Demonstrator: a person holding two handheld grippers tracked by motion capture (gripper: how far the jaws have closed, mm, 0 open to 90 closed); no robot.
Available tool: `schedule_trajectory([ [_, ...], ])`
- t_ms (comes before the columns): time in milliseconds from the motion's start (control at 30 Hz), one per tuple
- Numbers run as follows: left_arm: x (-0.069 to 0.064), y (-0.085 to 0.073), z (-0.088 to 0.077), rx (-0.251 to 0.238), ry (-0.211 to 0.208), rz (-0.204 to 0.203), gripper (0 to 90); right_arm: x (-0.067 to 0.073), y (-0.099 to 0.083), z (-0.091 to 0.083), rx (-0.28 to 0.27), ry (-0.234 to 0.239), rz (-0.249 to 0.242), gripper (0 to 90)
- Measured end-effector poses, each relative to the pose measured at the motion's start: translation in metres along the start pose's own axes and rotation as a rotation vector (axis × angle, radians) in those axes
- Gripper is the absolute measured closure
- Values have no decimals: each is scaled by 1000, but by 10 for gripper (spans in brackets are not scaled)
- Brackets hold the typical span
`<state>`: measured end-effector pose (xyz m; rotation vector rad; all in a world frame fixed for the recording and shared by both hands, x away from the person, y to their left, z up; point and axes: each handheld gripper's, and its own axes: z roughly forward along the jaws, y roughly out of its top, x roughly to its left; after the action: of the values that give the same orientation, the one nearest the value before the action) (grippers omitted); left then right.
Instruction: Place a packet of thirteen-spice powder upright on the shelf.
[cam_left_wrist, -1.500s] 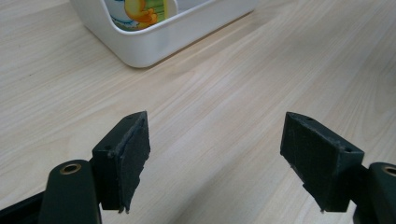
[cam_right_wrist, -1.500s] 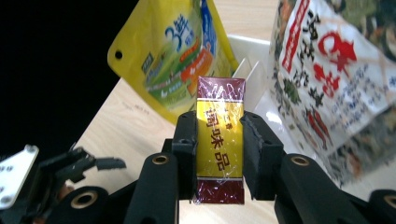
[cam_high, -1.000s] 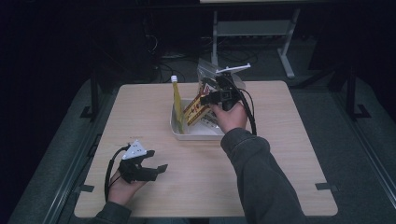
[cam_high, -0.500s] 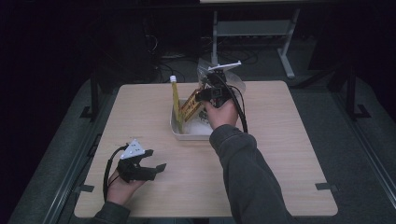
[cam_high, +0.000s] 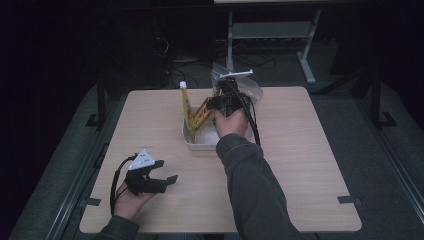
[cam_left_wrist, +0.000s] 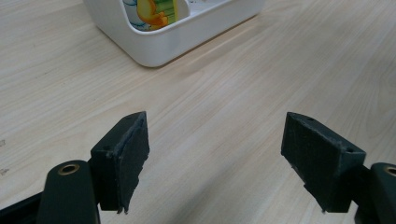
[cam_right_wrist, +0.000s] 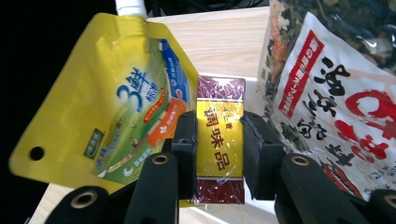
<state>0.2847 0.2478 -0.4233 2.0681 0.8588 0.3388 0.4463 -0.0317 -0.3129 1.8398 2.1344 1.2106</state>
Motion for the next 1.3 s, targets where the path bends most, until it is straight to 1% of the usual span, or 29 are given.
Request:
schedule_trajectory([
  [100, 0, 0, -1, -4, 1, 2, 230, -2, -2, 5, -3, -6, 8, 680],
  [200, 1, 0, -1, -6, -2, -5, 230, -2, -6, 8, -3, -14, 11, 676],
  [267, 1, -1, -1, -6, -4, -5, 231, 0, -8, 8, -14, -25, -4, 672],
  [433, 1, 0, -2, -12, -5, -7, 230, 3, -13, 7, -26, -30, -24, 653],
  [500, 1, 0, -2, -9, -6, -7, 231, 2, -15, 5, -28, -12, -19, 622],
  [567, 0, 0, -2, -10, -8, -7, 231, 1, -17, 4, -18, 1, -12, 578],
  [633, -1, 0, -2, -9, -8, -5, 231, 1, -20, 4, -13, 16, -12, 578],
  [700, -2, 1, -2, -8, -9, -1, 231, 2, -22, 4, -8, 24, -23, 580],
  [767, -2, 1, -1, -7, -11, 1, 231, 1, -23, 5, -10, 37, -20, 572],
  [933, -1, 0, -1, -6, -10, -3, 231, 1, -22, 11, -9, 95, 2, 549],
  [1033, 0, 0, -2, -4, -11, -6, 231, 2, -22, 15, -2, 116, -8, 544],
  [1133, 0, 0, -2, -8, -9, -6, 231, 3, -22, 17, 5, 117, -17, 541],
  [1233, 1, 0, -2, -7, -8, -6, 231, 2, -23, 16, 13, 114, -28, 526],
  [1300, 0, 0, -2, -5, -8, -5, 231, 1, -24, 13, 15, 128, -33, 517],
])
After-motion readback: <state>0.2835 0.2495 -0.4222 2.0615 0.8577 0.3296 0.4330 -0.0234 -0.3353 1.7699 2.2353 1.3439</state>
